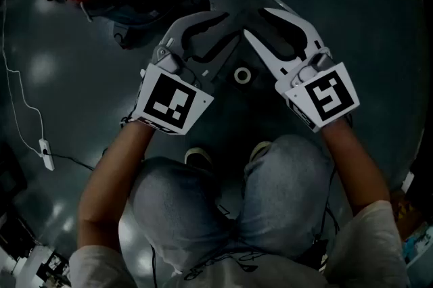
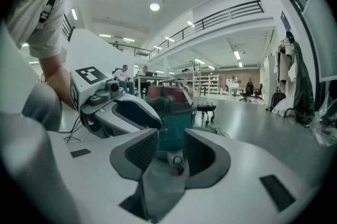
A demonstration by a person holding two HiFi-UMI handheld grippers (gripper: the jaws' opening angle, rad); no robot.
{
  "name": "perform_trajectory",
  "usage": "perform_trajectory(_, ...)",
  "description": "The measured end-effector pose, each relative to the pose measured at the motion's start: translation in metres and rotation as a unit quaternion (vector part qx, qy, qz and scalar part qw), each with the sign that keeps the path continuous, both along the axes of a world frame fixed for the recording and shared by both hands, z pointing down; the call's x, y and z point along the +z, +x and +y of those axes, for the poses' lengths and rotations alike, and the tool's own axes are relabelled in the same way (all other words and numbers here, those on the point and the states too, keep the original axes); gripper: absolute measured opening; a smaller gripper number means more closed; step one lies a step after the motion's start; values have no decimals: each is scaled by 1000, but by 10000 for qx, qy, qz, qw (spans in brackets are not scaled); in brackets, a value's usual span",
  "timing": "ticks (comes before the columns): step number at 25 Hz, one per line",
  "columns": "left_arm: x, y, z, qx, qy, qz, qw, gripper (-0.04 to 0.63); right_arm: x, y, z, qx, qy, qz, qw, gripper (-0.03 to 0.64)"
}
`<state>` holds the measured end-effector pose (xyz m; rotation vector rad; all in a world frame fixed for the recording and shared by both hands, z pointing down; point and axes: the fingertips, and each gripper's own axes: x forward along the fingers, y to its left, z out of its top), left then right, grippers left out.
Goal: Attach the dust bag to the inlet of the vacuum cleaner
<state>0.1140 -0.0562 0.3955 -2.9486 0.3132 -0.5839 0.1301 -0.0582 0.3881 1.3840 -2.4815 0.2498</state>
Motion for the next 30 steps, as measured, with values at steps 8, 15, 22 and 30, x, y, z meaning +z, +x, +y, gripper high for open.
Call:
perform_trajectory(8,196,-11,64,1202,-33,-1587,9800,147,170,3,60,-320,-1087,480,9924,153)
perform_trajectory(15,307,-13,118,2279,470,-2488,9402,150,281,-19,111,-544,-1888,795,9773,160)
perform_trajectory(22,354,-24,134,2891,879,-2962,9061,152,321,-28,132,-412,-2317,636,9698,171)
perform_trajectory(30,384,-39,133,3198,1217,-3597,8680,155,359,-33,151,-669,-2550,1408,9543,180)
